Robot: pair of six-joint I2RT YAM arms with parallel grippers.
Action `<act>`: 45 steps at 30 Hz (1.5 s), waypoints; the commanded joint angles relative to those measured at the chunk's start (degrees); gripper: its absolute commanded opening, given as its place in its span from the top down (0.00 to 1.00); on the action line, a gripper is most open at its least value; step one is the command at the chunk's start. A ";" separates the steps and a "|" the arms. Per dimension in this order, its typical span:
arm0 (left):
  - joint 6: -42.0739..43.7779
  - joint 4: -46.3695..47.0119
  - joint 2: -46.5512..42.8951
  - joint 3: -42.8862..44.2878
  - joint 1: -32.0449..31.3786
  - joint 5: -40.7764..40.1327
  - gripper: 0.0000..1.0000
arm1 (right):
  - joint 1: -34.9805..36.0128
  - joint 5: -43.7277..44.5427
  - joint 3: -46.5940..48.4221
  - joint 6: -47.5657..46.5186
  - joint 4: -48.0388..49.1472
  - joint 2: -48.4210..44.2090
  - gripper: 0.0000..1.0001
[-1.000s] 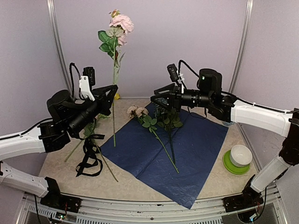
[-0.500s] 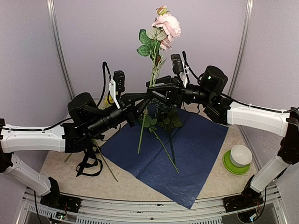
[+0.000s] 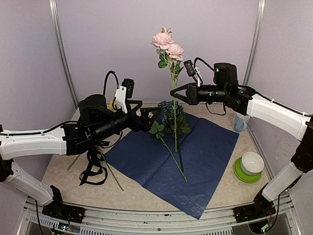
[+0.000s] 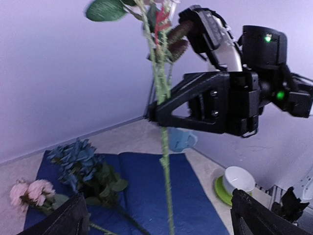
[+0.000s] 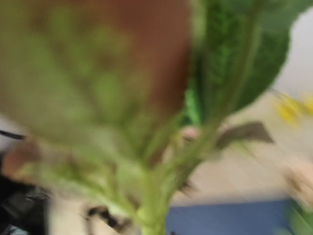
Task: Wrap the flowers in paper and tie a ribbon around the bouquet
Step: Pass from the left arm to the right, then place the fake flower on the flattened wrapping paper, then pick up the fake flower from the corner of the board.
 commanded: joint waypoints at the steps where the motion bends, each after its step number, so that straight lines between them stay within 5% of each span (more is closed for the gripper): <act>1: -4.22 -15.90 -3.22 2.49 6.19 -12.67 0.01 | -6.12 9.90 3.91 -5.96 -31.92 3.15 1.00; 9: -20.12 -35.81 -3.42 3.37 22.42 -18.16 0.01 | -11.86 17.16 0.12 -3.13 -32.45 12.54 1.00; 17: -20.27 -43.35 2.11 1.16 34.92 -12.94 0.08 | -14.16 15.43 4.41 0.71 -28.02 23.85 1.00; 22: -17.78 -44.28 4.29 0.10 42.94 -6.70 0.28 | -15.19 16.10 4.54 0.99 -27.11 25.93 0.73; 25: -15.59 -43.70 5.98 -0.26 48.02 -0.80 0.34 | -15.28 16.59 4.59 0.36 -27.94 25.81 0.66; 30: -17.04 -39.25 8.98 -1.51 49.47 4.27 0.16 | -15.13 20.01 3.83 -0.43 -28.86 22.57 0.64; 36: -18.44 -34.10 19.58 2.81 50.79 5.37 0.12 | -15.13 19.25 2.67 -1.54 -29.21 19.83 0.64; 42: -17.23 -38.78 31.30 12.63 50.62 -0.21 0.32 | -15.18 17.62 0.42 -2.28 -28.47 17.64 0.64; 45: -16.66 -39.26 33.52 14.16 50.66 -2.73 0.57 | -15.17 16.75 0.21 -2.55 -28.45 17.12 0.64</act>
